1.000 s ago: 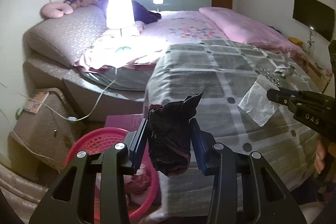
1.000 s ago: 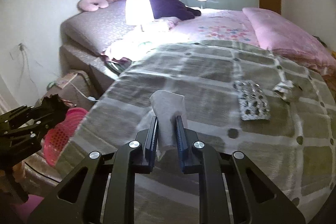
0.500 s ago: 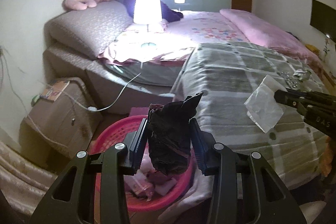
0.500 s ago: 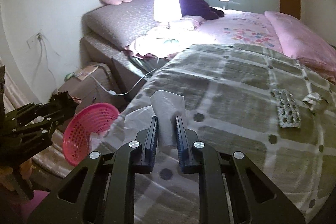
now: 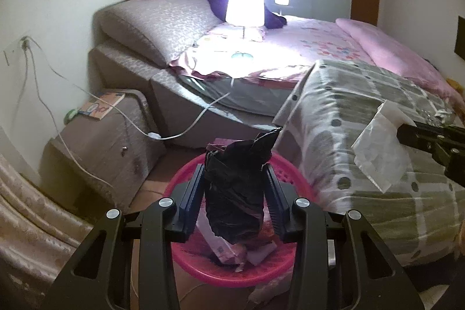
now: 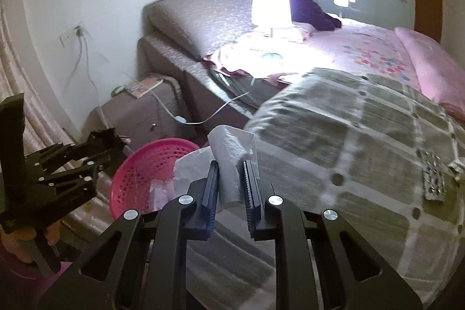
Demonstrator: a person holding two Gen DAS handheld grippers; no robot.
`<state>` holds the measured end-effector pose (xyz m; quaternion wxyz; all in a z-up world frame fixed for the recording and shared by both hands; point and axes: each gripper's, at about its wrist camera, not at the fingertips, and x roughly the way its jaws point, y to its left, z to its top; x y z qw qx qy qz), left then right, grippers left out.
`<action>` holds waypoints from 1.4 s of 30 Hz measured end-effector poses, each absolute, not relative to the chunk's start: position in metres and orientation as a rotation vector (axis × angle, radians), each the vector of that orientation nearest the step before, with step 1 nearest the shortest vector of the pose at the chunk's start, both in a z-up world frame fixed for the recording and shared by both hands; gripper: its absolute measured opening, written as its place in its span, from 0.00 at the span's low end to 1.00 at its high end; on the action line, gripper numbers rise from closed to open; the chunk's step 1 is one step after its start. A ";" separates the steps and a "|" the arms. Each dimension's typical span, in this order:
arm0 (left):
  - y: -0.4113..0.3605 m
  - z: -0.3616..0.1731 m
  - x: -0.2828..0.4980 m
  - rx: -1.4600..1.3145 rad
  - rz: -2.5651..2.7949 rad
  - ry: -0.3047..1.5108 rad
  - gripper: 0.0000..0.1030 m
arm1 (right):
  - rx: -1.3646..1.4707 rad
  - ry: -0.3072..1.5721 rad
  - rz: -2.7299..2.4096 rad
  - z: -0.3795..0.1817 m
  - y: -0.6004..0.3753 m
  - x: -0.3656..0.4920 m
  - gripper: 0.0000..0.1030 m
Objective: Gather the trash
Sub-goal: 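Carry the dark cloth and white tissue to the pink basket and open both tools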
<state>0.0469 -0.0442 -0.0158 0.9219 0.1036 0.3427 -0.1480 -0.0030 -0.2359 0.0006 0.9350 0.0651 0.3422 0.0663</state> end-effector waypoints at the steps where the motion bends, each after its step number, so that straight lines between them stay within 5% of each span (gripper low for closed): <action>1: -0.042 -0.015 0.047 0.211 -0.297 0.699 0.37 | 0.127 0.701 0.146 0.001 -0.230 -0.001 0.16; 25: -0.027 -0.049 0.071 0.217 -0.249 0.796 0.42 | 0.102 0.840 0.276 -0.034 -0.166 0.048 0.18; 30: -0.025 -0.047 0.069 0.225 -0.217 0.778 0.61 | 0.118 0.853 0.274 -0.038 -0.167 0.049 0.32; 42: -0.024 -0.042 0.067 0.214 -0.212 0.755 0.74 | 0.157 0.830 0.239 -0.038 -0.182 0.039 0.49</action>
